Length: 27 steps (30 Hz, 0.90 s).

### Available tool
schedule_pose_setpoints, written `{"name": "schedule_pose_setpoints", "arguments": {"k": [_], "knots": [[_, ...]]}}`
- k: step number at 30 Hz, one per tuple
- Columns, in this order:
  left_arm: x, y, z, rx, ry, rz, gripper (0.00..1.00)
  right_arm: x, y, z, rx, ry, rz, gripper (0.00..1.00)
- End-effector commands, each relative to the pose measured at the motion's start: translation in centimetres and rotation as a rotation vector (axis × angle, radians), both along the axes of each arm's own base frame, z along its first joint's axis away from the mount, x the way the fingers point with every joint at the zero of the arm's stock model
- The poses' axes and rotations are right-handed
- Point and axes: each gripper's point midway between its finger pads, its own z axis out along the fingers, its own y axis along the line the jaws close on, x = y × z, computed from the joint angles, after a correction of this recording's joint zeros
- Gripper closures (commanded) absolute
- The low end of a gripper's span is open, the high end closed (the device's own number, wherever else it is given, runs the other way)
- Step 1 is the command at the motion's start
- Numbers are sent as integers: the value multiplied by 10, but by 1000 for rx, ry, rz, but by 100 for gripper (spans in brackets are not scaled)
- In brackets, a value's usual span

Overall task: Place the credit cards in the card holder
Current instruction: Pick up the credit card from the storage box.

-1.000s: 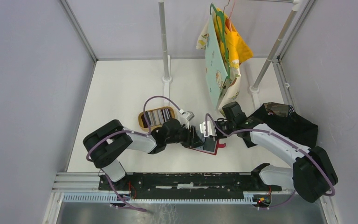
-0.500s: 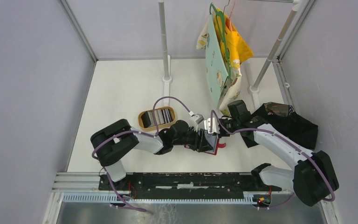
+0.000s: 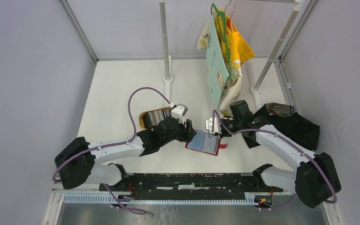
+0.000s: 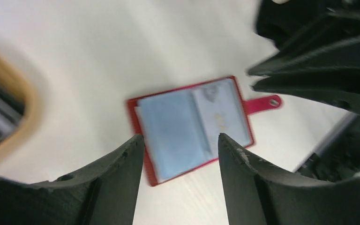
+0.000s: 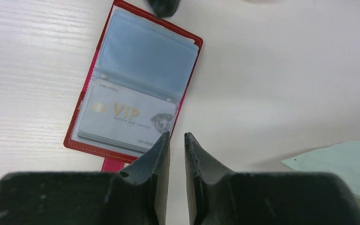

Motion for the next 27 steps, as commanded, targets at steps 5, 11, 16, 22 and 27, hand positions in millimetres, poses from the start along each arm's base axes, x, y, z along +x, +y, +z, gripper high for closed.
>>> {"name": "schedule_pose_setpoints", "arguments": {"k": [5, 11, 16, 22, 27], "knots": [[59, 102, 5, 232, -83, 352, 32, 3, 2, 6, 16, 2, -6, 77], [77, 141, 10, 327, -93, 529, 28, 2, 2, 2, 11, 16, -5, 76], [92, 174, 11, 399, -95, 668, 30, 2, 2, 1, 10, 21, -4, 76], [109, 199, 2, 461, -50, 741, 30, 1, 3, 0, 11, 25, -1, 77], [113, 207, -15, 531, -15, 752, 33, 0, 2, -1, 7, 32, -2, 77]]}}
